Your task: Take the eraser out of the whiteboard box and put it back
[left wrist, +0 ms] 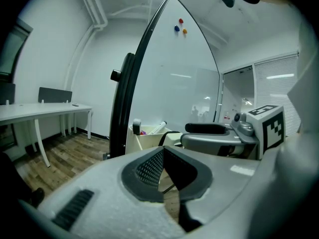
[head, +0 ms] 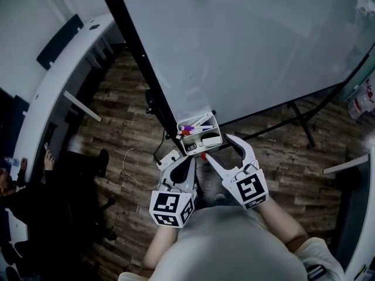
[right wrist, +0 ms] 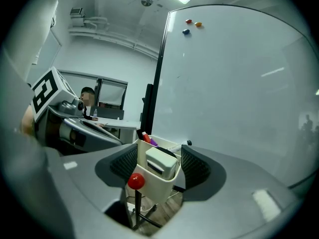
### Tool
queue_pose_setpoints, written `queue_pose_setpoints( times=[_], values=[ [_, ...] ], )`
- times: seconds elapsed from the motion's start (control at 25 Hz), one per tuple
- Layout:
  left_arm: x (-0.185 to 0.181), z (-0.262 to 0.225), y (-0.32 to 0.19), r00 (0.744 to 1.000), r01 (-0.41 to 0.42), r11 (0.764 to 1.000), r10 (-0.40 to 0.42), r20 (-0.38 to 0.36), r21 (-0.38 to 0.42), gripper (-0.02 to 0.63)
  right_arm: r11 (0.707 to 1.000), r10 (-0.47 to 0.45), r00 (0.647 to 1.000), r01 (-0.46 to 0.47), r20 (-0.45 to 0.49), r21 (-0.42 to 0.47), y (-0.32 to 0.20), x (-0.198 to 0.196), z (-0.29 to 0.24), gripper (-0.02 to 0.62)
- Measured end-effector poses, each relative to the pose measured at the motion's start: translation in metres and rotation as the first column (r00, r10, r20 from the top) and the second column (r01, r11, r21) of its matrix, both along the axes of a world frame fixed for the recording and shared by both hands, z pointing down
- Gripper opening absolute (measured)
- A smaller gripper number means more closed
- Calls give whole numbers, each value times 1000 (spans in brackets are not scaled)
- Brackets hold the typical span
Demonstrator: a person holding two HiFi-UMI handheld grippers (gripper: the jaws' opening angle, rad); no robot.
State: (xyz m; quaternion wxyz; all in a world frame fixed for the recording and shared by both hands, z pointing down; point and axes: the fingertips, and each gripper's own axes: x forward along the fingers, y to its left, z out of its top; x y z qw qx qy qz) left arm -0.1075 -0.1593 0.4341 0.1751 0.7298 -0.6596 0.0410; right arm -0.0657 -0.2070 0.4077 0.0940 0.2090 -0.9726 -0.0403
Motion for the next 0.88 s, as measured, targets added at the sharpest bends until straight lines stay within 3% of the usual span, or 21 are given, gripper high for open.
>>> queue_pose_setpoints(
  times=[0.4, 0.88],
  values=[
    [-12, 4, -3, 995, 96, 995, -96, 1, -1, 2, 996, -91, 995, 92, -29, 21, -12, -16, 13, 301],
    [-28, 7, -2, 985, 172, 985, -172, -7, -6, 2, 993, -105, 994, 107, -32, 55, -20, -30, 21, 277]
  ],
)
